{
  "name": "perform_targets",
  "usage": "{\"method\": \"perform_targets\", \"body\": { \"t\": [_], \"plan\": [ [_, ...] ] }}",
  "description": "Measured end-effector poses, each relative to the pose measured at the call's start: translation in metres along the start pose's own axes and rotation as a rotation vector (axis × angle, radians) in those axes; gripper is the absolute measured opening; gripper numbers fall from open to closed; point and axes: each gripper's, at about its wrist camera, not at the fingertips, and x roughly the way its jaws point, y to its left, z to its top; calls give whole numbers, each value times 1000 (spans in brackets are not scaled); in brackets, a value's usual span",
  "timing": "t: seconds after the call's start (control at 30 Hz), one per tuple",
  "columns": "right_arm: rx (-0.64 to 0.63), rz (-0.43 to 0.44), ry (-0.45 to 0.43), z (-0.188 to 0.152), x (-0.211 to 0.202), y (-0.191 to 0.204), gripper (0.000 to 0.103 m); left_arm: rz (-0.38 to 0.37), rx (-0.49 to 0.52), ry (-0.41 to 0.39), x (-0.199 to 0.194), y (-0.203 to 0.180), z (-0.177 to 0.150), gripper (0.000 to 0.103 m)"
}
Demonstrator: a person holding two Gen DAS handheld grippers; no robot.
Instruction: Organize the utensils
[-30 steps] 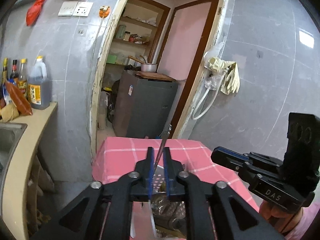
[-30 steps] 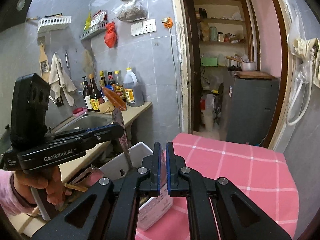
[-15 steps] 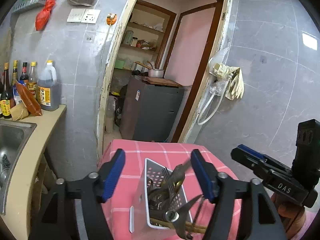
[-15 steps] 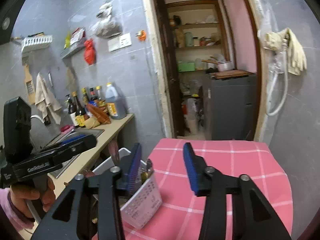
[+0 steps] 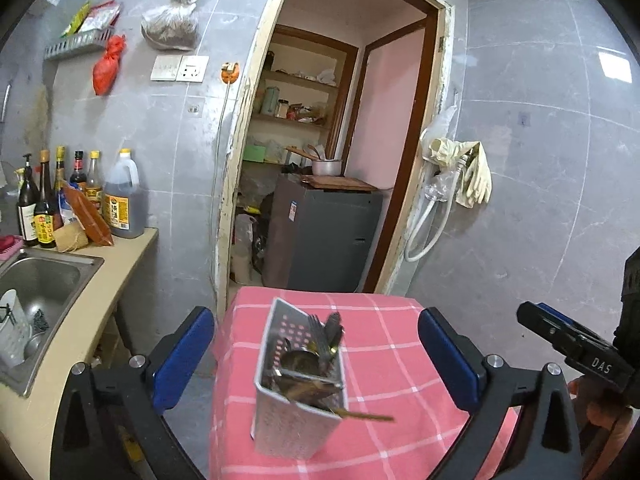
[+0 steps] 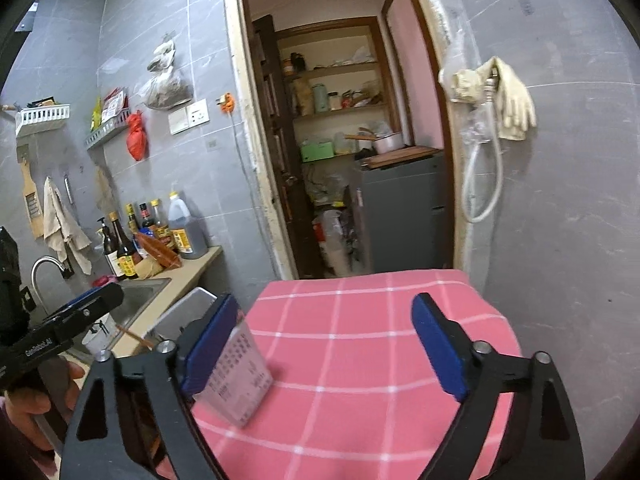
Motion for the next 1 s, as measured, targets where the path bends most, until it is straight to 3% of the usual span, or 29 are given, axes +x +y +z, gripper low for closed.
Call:
{"method": "perform_targets", "body": {
  "t": [0.23,0.57,1.0],
  "plan": [
    [-8,-21,3,-21,-48,-26,101,11,4,4,-33,-31,-27,103],
    [-6,-19,22,-55,-112,-46,102,55,-6,35,-91,-60,-75,103],
    [-59,-14,50,-86,-143,-50,102,102,2,60,-120,-69,-100,103]
  ]
}}
